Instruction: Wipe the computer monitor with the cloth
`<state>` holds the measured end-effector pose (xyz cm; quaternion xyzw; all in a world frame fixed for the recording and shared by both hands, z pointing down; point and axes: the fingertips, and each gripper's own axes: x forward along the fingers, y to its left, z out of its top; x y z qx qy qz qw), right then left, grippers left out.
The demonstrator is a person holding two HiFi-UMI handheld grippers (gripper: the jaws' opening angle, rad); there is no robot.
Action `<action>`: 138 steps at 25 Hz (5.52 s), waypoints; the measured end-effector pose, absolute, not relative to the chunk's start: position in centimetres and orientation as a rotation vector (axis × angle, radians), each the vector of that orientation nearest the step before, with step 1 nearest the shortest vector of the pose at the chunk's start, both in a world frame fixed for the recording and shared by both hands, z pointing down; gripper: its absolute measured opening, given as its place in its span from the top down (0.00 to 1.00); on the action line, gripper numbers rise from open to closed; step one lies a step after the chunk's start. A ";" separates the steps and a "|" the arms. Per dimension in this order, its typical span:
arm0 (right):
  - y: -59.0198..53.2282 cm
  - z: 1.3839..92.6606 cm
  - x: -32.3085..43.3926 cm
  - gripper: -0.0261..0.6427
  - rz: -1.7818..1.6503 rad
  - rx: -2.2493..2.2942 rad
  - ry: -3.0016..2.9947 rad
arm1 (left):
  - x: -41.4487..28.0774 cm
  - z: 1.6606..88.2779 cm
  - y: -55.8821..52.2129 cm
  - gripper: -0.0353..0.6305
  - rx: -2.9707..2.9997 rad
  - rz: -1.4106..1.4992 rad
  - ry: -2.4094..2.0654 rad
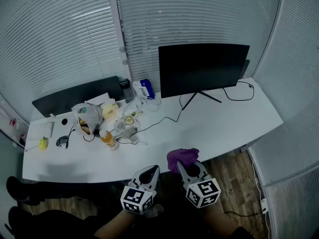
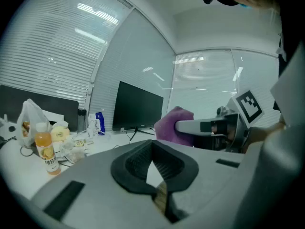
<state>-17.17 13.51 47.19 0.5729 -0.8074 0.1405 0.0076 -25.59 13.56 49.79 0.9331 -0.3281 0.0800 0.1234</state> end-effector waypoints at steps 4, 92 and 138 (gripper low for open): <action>13.1 47.1 -17.2 0.87 0.444 1.792 -2.518 | -25.7 49.7 13.2 0.94 2.725 0.233 -0.955; -22.6 34.8 -11.5 0.87 0.162 1.562 -2.760 | -16.4 41.3 -18.8 0.94 2.725 0.064 -1.332; -33.1 30.1 -3.0 0.87 0.196 1.812 -2.590 | -10.3 39.8 -21.9 0.94 2.787 0.030 -1.243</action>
